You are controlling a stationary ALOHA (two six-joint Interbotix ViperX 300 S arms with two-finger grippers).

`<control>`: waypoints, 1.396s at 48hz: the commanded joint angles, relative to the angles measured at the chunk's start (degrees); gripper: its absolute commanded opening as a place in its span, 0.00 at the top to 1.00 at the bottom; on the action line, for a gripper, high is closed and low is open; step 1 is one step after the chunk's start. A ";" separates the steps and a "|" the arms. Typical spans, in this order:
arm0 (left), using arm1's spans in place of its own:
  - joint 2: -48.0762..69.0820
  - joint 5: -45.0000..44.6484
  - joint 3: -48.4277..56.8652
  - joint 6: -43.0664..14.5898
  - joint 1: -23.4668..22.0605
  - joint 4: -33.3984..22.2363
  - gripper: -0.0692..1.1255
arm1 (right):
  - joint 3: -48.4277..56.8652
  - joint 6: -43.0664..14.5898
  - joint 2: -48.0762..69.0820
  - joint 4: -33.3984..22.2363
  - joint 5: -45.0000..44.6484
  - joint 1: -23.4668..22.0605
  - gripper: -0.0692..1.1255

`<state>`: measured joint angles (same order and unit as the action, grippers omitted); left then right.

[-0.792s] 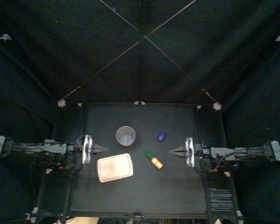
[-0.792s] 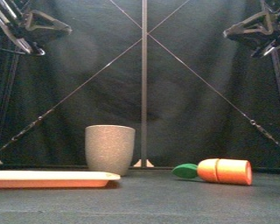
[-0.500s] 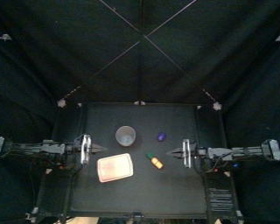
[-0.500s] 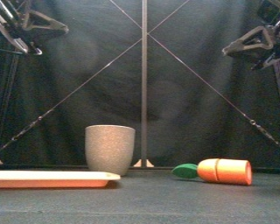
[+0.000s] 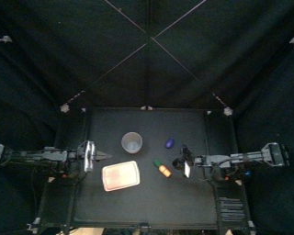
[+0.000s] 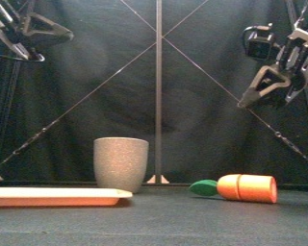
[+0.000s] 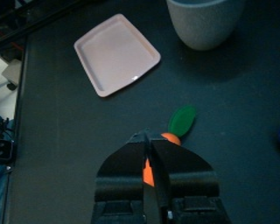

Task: Pick the carrot then place it on the pink plate
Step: Pick the carrot

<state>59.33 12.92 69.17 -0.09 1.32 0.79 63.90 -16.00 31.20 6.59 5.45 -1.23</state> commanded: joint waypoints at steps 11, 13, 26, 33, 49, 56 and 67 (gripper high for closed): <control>0.00 0.18 -1.05 -0.18 0.18 0.09 0.96 | -3.25 -1.58 -8.09 0.44 0.53 0.35 0.24; 0.00 0.26 -1.05 -0.18 0.18 0.09 0.96 | -3.87 -1.67 -9.58 0.53 0.44 0.35 0.19; 0.09 0.26 -0.88 -0.18 0.18 0.09 0.96 | -6.86 -1.58 -19.25 0.44 -1.05 -0.09 0.07; 0.00 0.26 -0.88 -0.18 0.18 0.09 0.96 | -7.65 -1.58 -22.32 0.44 -1.32 0.26 0.07; 0.09 0.26 -0.88 -0.18 0.26 0.09 0.96 | -10.72 -1.58 -27.25 0.44 -3.78 1.49 0.08; 0.09 0.26 -0.88 -0.18 0.53 0.09 0.96 | -11.25 -1.58 -28.83 0.44 -5.36 1.76 0.09; 0.26 0.26 -0.88 -0.18 0.88 0.09 0.96 | -13.89 -1.49 -29.36 0.26 -5.89 2.46 0.26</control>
<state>59.50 12.92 69.17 -0.18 1.93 0.79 51.77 -17.67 0.97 6.94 -0.44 0.97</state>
